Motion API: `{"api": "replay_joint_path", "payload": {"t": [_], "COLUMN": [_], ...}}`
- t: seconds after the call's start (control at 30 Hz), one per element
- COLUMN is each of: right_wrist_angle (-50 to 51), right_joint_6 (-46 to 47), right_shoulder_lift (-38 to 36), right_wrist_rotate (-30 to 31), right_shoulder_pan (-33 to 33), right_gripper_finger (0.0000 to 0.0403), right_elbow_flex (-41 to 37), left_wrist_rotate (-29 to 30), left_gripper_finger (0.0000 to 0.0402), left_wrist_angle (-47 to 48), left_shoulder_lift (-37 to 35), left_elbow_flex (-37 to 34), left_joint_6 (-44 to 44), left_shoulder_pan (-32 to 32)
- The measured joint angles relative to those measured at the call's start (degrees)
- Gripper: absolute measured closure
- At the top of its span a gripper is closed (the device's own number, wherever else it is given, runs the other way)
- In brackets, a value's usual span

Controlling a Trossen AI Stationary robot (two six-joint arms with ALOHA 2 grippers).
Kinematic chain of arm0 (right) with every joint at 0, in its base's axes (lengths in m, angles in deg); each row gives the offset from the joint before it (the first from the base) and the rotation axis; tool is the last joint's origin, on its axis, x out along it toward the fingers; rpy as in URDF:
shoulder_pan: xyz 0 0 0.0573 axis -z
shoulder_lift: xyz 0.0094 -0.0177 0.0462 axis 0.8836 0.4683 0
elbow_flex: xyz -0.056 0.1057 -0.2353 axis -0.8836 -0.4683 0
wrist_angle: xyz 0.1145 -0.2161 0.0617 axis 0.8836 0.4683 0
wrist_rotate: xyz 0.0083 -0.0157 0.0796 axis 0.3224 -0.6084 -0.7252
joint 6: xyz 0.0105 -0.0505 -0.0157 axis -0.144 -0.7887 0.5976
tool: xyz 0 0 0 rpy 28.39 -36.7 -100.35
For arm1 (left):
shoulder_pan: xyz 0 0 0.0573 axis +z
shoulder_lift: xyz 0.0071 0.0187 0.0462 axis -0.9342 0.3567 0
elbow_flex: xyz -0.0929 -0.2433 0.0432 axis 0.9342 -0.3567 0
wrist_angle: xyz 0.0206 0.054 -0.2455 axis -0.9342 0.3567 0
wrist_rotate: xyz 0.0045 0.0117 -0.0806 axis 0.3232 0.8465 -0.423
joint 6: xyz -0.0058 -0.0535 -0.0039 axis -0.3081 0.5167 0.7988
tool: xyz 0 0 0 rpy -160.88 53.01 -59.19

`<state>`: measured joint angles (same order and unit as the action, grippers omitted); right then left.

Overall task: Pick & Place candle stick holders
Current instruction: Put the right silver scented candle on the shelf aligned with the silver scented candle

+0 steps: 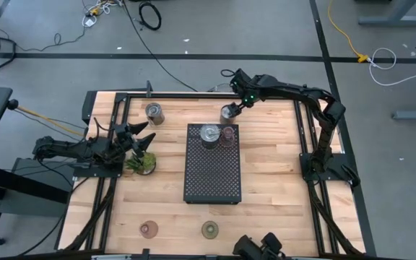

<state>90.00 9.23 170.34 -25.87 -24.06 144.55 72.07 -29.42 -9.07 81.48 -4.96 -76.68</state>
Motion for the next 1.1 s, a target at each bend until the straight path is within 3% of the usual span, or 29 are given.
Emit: {"api": "replay_joint_path", "payload": {"t": [0.23,0.67,1.1], "right_wrist_angle": [2.2,12.1,9.1], "right_joint_6": [0.1,-0.6,-0.8], "right_shoulder_lift": [-0.2,-2.2,-6.1], "right_wrist_rotate": [0.4,7.0,-5.3], "right_shoulder_pan": [0.3,2.9,2.9], "right_gripper_finger": [0.0017,0.0017,0.0017], "right_elbow_flex": [0.0,-0.3,-0.1], "left_wrist_rotate": [0.0,0.0,1.3], "left_gripper_finger": [0.0003,0.0003,0.0003], "left_wrist_angle": [0.0,0.0,0.1], "left_shoulder_lift": [0.0,0.0,0.0], "left_elbow_flex": [0.0,0.0,0.0], "left_joint_6": [0.0,0.0,-2.4], "left_shoulder_pan": [0.0,0.0,0.0]}}
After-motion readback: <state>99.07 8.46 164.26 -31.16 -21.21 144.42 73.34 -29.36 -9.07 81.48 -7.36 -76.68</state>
